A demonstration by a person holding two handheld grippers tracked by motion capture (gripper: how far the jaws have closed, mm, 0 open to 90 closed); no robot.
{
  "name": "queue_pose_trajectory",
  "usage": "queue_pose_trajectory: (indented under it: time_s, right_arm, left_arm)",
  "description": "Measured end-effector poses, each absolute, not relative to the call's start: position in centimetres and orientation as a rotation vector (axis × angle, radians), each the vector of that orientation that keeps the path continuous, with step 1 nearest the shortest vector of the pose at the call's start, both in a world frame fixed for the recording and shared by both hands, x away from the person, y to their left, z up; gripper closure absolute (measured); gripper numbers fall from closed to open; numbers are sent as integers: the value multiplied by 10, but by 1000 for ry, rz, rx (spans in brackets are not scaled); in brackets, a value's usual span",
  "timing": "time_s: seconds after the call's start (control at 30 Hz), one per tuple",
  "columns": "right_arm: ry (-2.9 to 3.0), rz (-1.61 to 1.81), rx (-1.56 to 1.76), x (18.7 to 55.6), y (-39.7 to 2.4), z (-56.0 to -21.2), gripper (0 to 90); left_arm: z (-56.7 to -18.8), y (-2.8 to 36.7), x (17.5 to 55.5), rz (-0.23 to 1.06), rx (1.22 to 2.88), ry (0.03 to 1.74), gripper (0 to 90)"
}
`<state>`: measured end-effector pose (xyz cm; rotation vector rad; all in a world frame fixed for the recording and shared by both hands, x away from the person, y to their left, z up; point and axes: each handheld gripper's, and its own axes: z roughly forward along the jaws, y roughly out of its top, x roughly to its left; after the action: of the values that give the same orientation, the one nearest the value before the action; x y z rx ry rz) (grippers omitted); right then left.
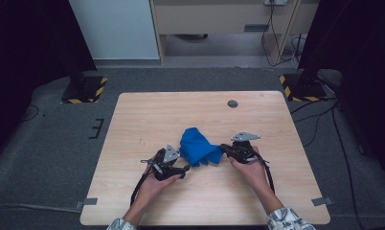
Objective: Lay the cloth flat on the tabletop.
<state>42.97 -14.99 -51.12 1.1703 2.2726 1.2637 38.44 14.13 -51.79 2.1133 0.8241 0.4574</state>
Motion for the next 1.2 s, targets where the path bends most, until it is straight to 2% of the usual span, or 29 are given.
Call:
queue_pose_trajectory:
  time_s: [0.13, 0.37, 0.57, 1.0, 1.2]
  right_arm:
    - [2275, 1257, 1170, 429, -150, -512, 855]
    - [2266, 1258, 1177, 429, -153, -511, 855]
    - [2265, 1254, 1176, 428, -152, -511, 854]
    - [2261, 1251, 1177, 427, -154, -510, 854]
    - [2258, 1252, 1189, 427, -157, -509, 856]
  left_arm:
    - [-518, 139, 390, 475, 2089, 837, 251]
    - [-518, 135, 391, 489, 2102, 800, 302]
    - [-523, 130, 398, 439, 2131, 800, 411]
    - [-524, 127, 396, 435, 2165, 770, 688]
    - [-520, 134, 395, 428, 2135, 781, 746]
